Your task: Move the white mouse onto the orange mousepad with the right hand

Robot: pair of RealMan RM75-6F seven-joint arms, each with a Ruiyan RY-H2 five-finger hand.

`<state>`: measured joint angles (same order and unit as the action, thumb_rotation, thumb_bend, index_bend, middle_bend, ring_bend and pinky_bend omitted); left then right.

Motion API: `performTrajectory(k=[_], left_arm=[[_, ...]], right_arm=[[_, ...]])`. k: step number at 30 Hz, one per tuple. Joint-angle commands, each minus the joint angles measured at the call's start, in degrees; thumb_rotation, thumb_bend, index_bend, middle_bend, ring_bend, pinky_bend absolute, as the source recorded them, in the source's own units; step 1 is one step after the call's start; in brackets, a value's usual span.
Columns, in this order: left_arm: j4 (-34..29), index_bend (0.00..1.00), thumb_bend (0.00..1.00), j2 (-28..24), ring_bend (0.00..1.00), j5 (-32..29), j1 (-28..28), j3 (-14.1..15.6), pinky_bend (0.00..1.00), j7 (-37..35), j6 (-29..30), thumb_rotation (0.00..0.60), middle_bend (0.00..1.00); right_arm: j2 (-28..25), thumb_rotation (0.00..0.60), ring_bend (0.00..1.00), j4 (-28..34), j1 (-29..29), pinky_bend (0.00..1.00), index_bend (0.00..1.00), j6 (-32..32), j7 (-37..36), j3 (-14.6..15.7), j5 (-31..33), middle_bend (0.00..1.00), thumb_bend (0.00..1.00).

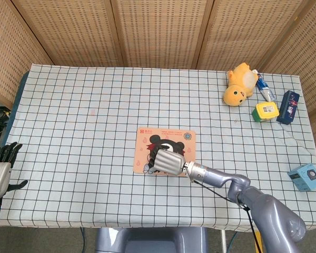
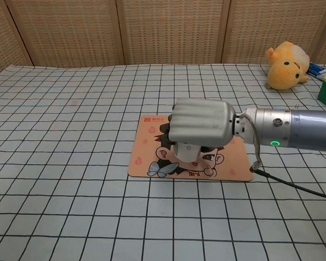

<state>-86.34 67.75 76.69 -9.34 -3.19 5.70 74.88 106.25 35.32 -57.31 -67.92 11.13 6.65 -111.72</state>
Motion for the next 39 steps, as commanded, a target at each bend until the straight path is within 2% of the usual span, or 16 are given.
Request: performTrajectory(k=[1, 7, 13, 17, 26, 30, 33, 39], left_arm=[[0.05, 0.0, 0.0, -0.15, 0.0, -0.05, -0.04, 0.01, 0.0, -0.11, -0.13, 0.6, 0.0], [0.17, 0.0, 0.0, -0.21, 0.0, -0.18, -0.08, -0.02, 0.0, -0.34, -0.25, 0.6, 0.0], [0.15, 0.0, 0.0, -0.37, 0.0, -0.47, -0.03, -0.14, 0.0, -0.67, -0.28, 0.6, 0.0], [0.03, 0.0, 0.0, -0.39, 0.0, -0.53, 0.0, -0.16, 0.0, -0.71, -0.22, 0.6, 0.0], [-0.21, 0.0, 0.0, -0.72, 0.0, -0.48, 0.01, -0.09, 0.0, -1.23, -0.38, 0.6, 0.0], [-0.3, 0.0, 0.0, -0.83, 0.0, -0.28, 0.08, -0.1, 0.0, -1.43, -0.09, 0.6, 0.0], [-0.39, 0.0, 0.0, -0.91, 0.0, -0.17, 0.12, -0.1, 0.0, -1.47, 0.05, 0.6, 0.0], [-0.66, 0.0, 0.0, -1.14, 0.0, 0.15, 0.34, -0.14, 0.0, -1.75, 0.69, 0.6, 0.0]], right_arm=[[0.77, 0.6, 0.61, -1.03, -0.09, 0.66, 0.8, -0.11, -0.06, 0.33, 0.04, 0.63, 0.23], [2.02, 0.6, 0.61, -3.24, 0.12, 0.62, 0.79, 0.02, 0.63, 0.3, 0.95, 0.62, 0.23], [2.5, 0.6, 0.56, -4.11, 0.27, 0.38, 0.77, 0.05, 1.36, 0.65, 1.31, 0.57, 0.22], [2.76, 0.6, 0.43, -4.26, 0.52, 0.22, 0.68, -0.05, 2.11, 1.01, 1.46, 0.46, 0.21], [2.26, 0.6, 0.09, -2.29, 1.0, 0.01, 0.4, 1.66, 5.73, 0.51, 3.07, 0.16, 0.2], [1.31, 0.6, 0.02, -0.29, 1.53, 0.0, 0.37, 1.59, 7.38, 0.69, 3.32, 0.11, 0.2], [0.69, 0.6, 0.0, 0.65, 1.89, 0.0, 0.36, 1.57, 8.23, 0.84, 3.42, 0.08, 0.2], [-2.03, 0.6, 0.0, 3.96, 3.5, 0.0, 0.35, -0.88, 10.44, 0.39, 4.0, 0.07, 0.2]])
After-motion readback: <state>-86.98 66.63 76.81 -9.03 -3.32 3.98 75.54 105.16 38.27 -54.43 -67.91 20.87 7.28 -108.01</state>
